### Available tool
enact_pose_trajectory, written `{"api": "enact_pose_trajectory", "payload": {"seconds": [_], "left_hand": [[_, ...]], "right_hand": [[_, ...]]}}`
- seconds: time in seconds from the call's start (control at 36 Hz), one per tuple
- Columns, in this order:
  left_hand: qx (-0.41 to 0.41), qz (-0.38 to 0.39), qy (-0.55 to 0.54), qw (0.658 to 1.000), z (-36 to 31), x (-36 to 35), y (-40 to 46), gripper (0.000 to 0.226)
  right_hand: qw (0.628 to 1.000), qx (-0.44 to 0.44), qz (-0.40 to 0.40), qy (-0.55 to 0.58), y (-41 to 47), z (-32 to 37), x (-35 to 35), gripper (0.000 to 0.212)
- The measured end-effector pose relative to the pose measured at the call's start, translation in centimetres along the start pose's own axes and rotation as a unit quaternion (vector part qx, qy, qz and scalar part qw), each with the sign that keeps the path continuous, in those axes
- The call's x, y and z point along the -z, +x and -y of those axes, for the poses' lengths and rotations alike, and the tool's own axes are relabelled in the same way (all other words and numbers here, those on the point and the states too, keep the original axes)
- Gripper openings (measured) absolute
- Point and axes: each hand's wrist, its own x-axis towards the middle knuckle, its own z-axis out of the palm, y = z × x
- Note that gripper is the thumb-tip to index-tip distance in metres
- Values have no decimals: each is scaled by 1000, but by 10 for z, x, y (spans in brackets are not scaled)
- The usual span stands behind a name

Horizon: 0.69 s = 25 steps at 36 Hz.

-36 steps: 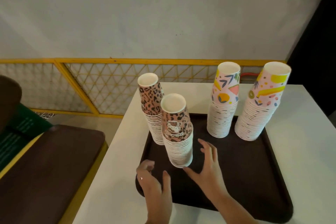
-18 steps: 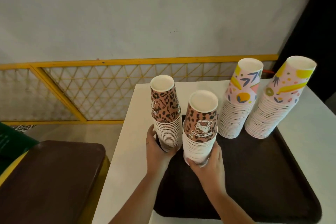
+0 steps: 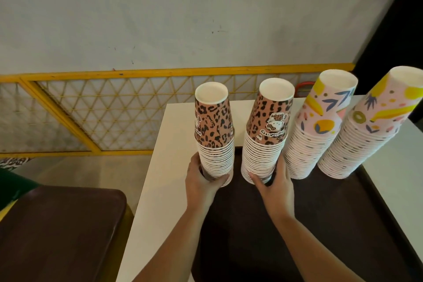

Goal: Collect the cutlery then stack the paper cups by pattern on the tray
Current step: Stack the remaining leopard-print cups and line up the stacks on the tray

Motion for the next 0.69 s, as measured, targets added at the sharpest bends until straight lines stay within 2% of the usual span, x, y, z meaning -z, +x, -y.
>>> {"api": "enact_pose_trajectory", "payload": {"seconds": [0.31, 0.53, 0.69], "left_hand": [[-13, -5, 2, 1000, 0, -8, 13, 84], [-35, -23, 11, 999, 2, -11, 11, 80], [-28, -25, 30, 999, 3, -13, 8, 87]], "right_hand": [[996, -2, -7, -85, 5, -6, -3, 79], [997, -9, -13, -80, 4, -10, -5, 79], [996, -15, -5, -86, 4, -11, -4, 80]]}}
